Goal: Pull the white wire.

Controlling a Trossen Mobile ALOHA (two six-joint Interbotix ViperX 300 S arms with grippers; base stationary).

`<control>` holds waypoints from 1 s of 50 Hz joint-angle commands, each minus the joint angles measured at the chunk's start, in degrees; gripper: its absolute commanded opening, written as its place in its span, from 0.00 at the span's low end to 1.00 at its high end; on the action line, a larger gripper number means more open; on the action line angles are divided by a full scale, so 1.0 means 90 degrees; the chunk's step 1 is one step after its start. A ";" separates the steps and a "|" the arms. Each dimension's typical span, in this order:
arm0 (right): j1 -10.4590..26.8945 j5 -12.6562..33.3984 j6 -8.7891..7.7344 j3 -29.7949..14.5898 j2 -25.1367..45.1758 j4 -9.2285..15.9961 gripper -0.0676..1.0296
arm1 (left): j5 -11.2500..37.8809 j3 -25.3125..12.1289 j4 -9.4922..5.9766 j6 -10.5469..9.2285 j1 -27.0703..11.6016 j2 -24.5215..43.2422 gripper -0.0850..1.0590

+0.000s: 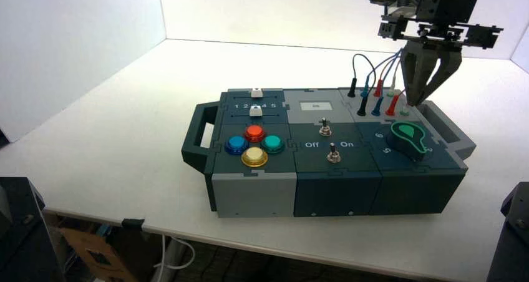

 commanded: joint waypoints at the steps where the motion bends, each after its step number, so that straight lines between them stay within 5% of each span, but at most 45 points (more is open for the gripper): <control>1: -0.0020 0.0049 0.0000 -0.0264 -0.0244 0.0020 0.04 | -0.0068 -0.0215 0.0010 0.0029 0.0010 -0.0010 0.05; 18: -0.0020 0.0352 0.0010 -0.0430 -0.0479 -0.0049 0.04 | -0.0078 -0.0234 0.0010 0.0020 0.0000 -0.0010 0.05; 50: -0.0391 0.0684 0.0127 -0.0713 -0.0361 -0.0869 0.04 | -0.0068 -0.0273 0.0010 0.0029 0.0010 -0.0049 0.05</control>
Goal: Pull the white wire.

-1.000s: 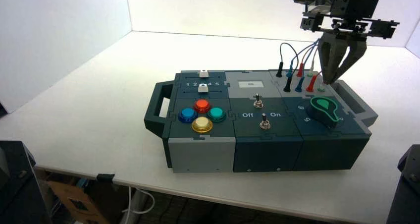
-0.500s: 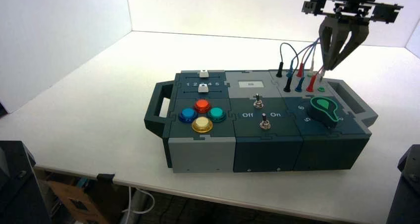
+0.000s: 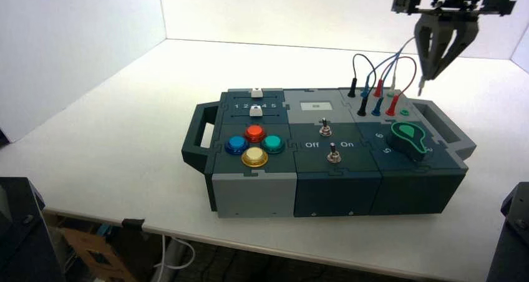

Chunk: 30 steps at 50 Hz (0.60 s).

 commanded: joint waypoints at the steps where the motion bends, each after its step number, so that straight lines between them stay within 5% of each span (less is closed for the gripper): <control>1: -0.0146 0.0088 0.0020 -0.0166 -0.0010 -0.0137 0.04 | -0.0059 -0.0205 0.0010 0.0029 0.0020 -0.0010 0.05; 30: -0.0186 0.0107 0.0049 -0.0186 0.0166 -0.0254 0.31 | 0.0000 -0.0195 0.0010 0.0029 0.0020 -0.0029 0.05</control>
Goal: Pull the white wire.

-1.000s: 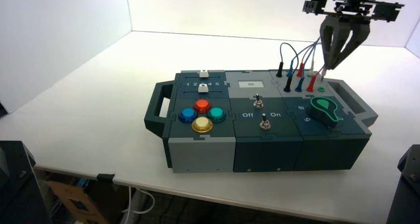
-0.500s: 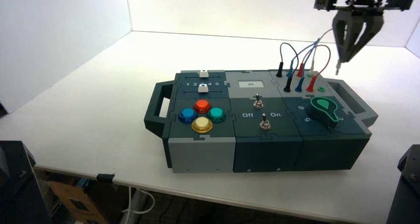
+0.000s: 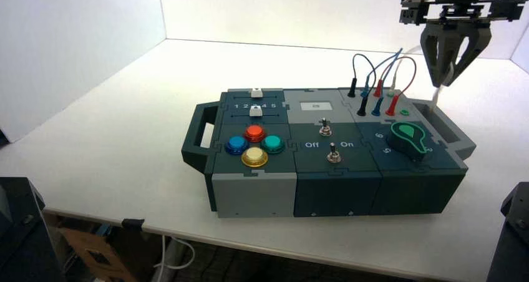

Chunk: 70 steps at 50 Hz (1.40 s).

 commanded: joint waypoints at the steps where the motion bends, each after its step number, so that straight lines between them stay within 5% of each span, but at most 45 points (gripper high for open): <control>1: -0.0020 0.0000 0.0039 -0.0156 -0.0156 -0.0010 0.32 | -0.0020 -0.0195 0.0010 0.0029 0.0010 -0.0020 0.05; 38: -0.0020 0.0186 0.0039 -0.0537 -0.1650 0.0010 0.36 | 0.0078 -0.0195 0.0000 0.0098 0.0010 -0.0049 0.05; 56: -0.0010 -0.0156 0.0010 -0.0322 -0.2920 0.0117 0.06 | 0.0078 -0.0029 0.0059 0.0205 0.0000 -0.0020 0.05; 66: 0.0078 -0.0342 -0.0020 -0.0313 -0.3428 0.0137 0.04 | -0.0020 0.0049 0.0078 0.0234 0.0010 0.0049 0.05; 70: 0.0166 -0.0439 -0.0029 -0.0293 -0.3740 0.0264 0.04 | -0.0039 0.0068 0.0088 0.0420 0.0010 0.0117 0.05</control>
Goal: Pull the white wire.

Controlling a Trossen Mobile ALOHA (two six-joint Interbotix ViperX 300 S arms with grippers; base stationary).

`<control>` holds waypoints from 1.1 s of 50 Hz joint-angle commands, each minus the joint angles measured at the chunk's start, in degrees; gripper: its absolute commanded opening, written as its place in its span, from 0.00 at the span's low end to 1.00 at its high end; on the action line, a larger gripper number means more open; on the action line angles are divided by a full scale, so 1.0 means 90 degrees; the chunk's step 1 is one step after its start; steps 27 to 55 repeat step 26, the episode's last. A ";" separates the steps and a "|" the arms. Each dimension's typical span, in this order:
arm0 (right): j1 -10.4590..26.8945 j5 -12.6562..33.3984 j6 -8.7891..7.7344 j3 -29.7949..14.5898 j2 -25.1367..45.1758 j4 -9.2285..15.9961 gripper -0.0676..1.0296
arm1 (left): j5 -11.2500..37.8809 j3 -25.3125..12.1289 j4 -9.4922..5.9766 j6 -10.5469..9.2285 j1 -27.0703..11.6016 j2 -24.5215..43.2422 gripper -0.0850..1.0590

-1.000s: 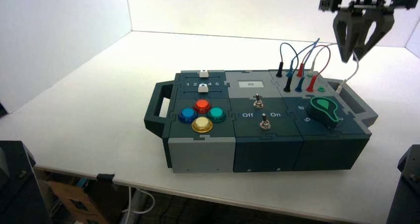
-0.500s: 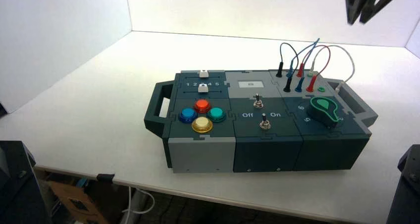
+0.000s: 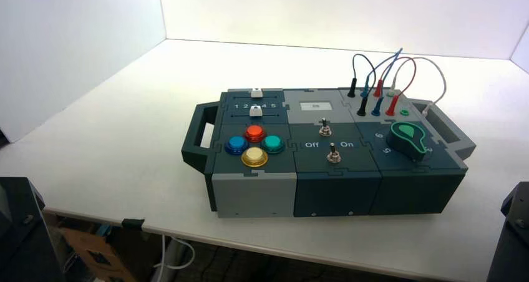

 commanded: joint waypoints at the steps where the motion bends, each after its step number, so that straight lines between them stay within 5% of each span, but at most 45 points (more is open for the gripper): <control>1: 0.0127 -0.0176 0.0000 -0.0049 -0.0400 0.0156 0.04 | -0.0107 -0.0049 0.0039 0.0244 0.0010 0.0078 0.05; 11: 0.0137 -0.0791 -0.0010 0.0137 -0.1104 0.0430 0.04 | -0.0107 -0.0088 0.0029 0.0400 0.0000 0.0137 0.05; 55: 0.0156 -0.0967 -0.0029 0.0186 -0.1416 0.0479 0.04 | -0.0107 -0.0215 0.0029 0.0391 0.0000 0.0225 0.05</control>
